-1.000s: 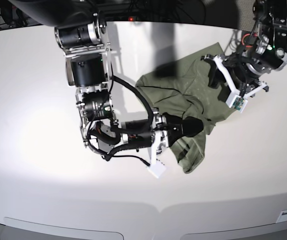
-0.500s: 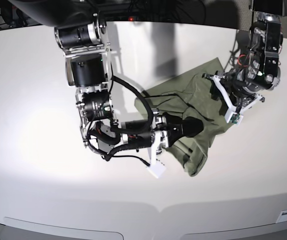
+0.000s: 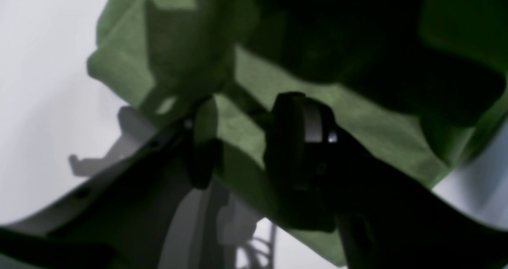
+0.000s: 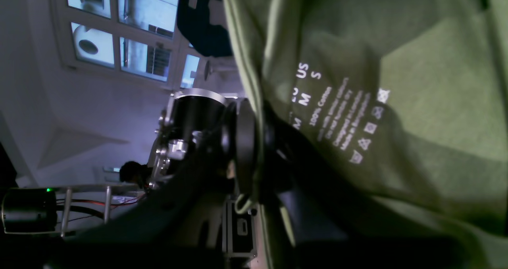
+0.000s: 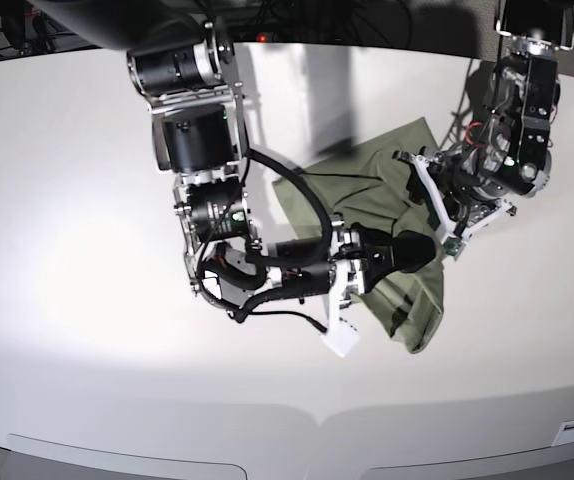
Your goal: Fold the T-shirt properly
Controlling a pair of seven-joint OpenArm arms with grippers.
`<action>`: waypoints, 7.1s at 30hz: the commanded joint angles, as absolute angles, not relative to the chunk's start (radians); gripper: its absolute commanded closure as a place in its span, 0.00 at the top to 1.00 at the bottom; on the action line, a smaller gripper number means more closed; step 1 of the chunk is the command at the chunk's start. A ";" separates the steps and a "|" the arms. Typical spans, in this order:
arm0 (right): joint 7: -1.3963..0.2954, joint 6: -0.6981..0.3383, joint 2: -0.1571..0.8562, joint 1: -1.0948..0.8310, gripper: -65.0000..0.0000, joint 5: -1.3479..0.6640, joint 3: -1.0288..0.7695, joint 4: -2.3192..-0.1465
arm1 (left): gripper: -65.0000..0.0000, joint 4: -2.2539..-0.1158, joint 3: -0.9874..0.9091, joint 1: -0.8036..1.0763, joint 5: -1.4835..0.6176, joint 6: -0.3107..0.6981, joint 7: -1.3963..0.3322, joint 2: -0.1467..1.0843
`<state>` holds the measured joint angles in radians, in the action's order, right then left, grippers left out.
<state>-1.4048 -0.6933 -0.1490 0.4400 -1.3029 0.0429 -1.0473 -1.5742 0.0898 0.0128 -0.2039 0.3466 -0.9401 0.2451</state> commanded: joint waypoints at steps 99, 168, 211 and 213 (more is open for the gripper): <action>-0.596 -0.698 -0.072 0.634 0.29 -0.212 0.113 -0.794 | 0.38 -2.133 0.086 0.172 -0.318 0.120 -0.812 0.233; -0.920 -0.698 0.327 0.191 0.29 -0.558 0.451 -1.316 | 0.38 -1.753 0.087 0.088 -0.160 0.186 -0.768 0.150; -1.048 -0.698 0.382 0.032 0.29 -0.674 0.451 -1.490 | 0.38 -1.626 0.087 0.108 -0.088 0.281 -0.619 0.169; -1.046 -0.698 0.397 -0.013 0.29 -0.674 0.451 -1.548 | 0.38 -1.626 0.087 0.108 -0.115 0.286 -0.619 0.169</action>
<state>-1.0069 -0.6941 0.3882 -0.0166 -0.6872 0.4503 -1.5429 -1.6104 0.0887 0.1196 -0.1108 0.2890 -0.6426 0.1658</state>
